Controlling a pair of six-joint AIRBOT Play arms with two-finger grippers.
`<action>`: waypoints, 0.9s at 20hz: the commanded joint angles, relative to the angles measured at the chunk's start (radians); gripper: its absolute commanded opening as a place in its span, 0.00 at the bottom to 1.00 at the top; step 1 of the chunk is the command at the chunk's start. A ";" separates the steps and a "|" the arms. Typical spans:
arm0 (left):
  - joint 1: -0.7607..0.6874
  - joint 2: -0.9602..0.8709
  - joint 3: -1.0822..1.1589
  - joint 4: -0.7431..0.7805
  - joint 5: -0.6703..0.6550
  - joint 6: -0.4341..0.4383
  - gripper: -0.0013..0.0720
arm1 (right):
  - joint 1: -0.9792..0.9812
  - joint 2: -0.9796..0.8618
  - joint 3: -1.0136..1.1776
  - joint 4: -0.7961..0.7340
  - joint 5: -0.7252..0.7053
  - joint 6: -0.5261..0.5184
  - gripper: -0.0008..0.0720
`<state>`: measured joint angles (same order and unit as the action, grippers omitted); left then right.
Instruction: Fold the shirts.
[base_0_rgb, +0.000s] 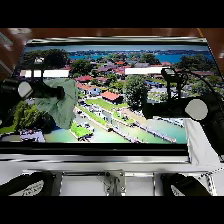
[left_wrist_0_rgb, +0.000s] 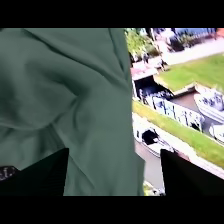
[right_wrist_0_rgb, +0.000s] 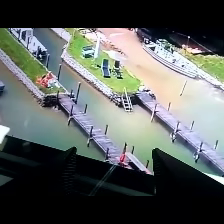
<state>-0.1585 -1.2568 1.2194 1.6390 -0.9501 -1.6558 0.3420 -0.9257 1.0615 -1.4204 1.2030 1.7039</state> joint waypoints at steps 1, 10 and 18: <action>0.147 -0.273 0.246 0.026 -0.083 0.010 1.00 | 0.000 0.001 0.000 0.001 0.003 0.020 0.83; 0.191 -0.699 0.563 -0.039 -0.281 0.020 0.99 | 0.000 0.001 0.000 0.001 0.003 0.033 0.83; 0.174 -0.577 0.584 -0.174 -0.264 0.109 0.07 | 0.000 0.001 0.000 -0.023 -0.020 0.037 0.83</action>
<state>0.0296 -1.8999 1.7870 1.5696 -1.2312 -1.6112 0.3420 -0.9257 1.0615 -1.4261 1.2007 1.7401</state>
